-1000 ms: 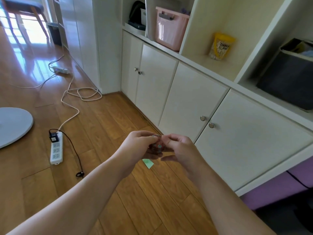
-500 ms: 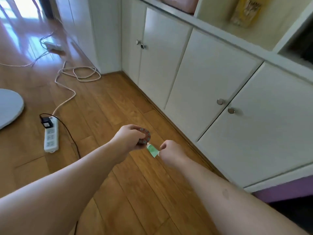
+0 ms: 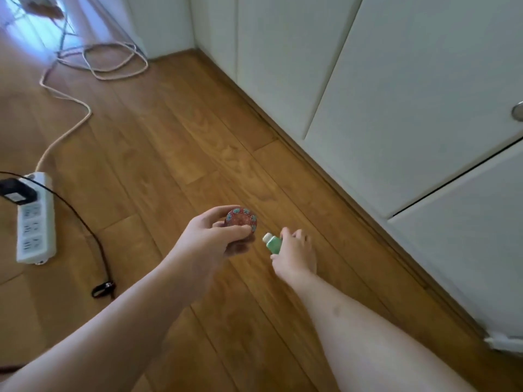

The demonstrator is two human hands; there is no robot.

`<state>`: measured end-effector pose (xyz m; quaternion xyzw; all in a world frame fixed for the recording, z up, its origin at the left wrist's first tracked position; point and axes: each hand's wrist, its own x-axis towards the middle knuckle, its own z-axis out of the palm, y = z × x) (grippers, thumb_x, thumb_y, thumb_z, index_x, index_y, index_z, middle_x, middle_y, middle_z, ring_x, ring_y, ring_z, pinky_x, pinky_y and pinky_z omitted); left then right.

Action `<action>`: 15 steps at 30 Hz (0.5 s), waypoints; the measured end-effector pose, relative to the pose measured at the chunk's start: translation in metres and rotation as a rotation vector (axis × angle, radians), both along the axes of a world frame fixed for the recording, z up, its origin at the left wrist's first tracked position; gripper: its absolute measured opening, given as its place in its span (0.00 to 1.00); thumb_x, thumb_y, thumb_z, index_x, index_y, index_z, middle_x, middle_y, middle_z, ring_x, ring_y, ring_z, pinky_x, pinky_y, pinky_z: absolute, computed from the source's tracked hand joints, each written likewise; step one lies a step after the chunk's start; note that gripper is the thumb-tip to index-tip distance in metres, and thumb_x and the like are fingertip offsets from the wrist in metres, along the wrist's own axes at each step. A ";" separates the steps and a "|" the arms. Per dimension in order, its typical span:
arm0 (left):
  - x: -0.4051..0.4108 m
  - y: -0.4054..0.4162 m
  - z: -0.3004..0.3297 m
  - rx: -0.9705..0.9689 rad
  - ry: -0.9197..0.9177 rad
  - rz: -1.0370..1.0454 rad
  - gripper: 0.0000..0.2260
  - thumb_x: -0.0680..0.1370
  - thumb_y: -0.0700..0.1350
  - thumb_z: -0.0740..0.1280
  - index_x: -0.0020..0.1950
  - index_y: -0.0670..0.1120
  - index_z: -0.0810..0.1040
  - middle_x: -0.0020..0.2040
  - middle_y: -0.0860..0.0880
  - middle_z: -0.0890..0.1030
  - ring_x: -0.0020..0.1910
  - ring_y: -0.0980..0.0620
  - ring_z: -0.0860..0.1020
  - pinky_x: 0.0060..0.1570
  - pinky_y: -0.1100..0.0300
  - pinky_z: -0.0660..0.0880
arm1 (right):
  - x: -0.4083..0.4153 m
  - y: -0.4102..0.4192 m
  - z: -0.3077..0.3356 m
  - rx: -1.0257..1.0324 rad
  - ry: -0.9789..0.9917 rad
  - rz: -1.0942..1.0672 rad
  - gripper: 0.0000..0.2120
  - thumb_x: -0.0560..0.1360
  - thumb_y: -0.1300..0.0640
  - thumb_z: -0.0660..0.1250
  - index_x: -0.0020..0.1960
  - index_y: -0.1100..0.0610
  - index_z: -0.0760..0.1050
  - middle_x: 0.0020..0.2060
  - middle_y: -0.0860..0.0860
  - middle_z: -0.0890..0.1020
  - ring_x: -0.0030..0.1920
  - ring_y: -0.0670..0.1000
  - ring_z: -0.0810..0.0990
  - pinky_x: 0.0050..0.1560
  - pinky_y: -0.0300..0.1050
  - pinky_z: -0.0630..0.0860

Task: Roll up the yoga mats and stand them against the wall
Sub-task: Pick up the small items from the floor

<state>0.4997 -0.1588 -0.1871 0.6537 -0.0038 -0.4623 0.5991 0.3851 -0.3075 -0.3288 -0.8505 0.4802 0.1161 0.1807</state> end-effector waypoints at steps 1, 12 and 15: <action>0.002 -0.003 0.001 0.012 -0.029 -0.041 0.18 0.74 0.32 0.77 0.61 0.47 0.84 0.56 0.41 0.86 0.52 0.42 0.87 0.52 0.51 0.84 | -0.003 0.001 0.004 0.005 0.002 0.012 0.21 0.79 0.52 0.75 0.68 0.50 0.71 0.64 0.52 0.77 0.64 0.55 0.76 0.60 0.51 0.78; 0.033 -0.106 0.189 -0.057 -0.481 -0.317 0.24 0.71 0.44 0.82 0.65 0.55 0.82 0.52 0.56 0.87 0.50 0.58 0.86 0.53 0.60 0.83 | -0.028 -0.067 0.247 0.451 -0.539 -0.084 0.02 0.79 0.56 0.73 0.49 0.50 0.82 0.37 0.49 0.84 0.28 0.40 0.77 0.32 0.37 0.73; 0.031 -0.147 0.267 -0.125 -0.620 -0.323 0.19 0.73 0.47 0.81 0.61 0.57 0.83 0.48 0.56 0.88 0.44 0.57 0.86 0.53 0.55 0.84 | -0.041 -0.106 0.359 0.370 -0.765 -0.136 0.04 0.74 0.57 0.76 0.44 0.56 0.83 0.29 0.46 0.77 0.29 0.46 0.73 0.35 0.45 0.70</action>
